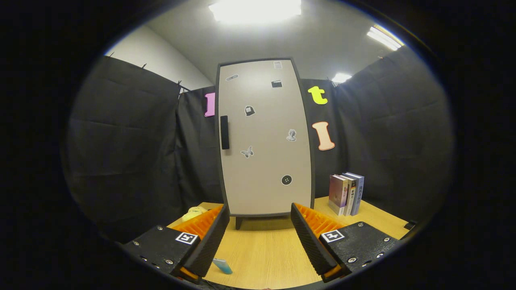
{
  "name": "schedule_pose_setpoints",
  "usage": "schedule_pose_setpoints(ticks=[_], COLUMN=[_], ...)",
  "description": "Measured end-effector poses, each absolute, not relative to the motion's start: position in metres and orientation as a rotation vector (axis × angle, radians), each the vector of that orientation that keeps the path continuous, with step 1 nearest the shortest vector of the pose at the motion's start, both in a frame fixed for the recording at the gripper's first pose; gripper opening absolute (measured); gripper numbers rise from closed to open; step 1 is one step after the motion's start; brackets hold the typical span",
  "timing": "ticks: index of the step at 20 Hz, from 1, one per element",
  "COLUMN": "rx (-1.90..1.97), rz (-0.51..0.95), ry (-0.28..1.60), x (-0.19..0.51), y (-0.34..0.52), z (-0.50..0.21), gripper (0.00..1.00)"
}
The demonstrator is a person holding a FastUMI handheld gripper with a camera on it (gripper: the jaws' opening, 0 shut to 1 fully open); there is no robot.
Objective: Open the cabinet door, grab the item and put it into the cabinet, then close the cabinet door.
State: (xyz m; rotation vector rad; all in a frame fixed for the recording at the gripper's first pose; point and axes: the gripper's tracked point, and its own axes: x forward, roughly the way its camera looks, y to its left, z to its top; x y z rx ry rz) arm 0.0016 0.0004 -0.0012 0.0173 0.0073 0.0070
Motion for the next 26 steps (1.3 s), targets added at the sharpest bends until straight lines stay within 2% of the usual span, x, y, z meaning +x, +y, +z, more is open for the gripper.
schedule_pose_setpoints(ticks=[12, 26], rx=[0.029, 0.033], rz=[0.012, 0.093], ry=[0.013, -0.042], x=[0.013, 0.113], y=[0.0, 0.034], z=[0.019, 0.105], gripper=[0.95, 0.95])
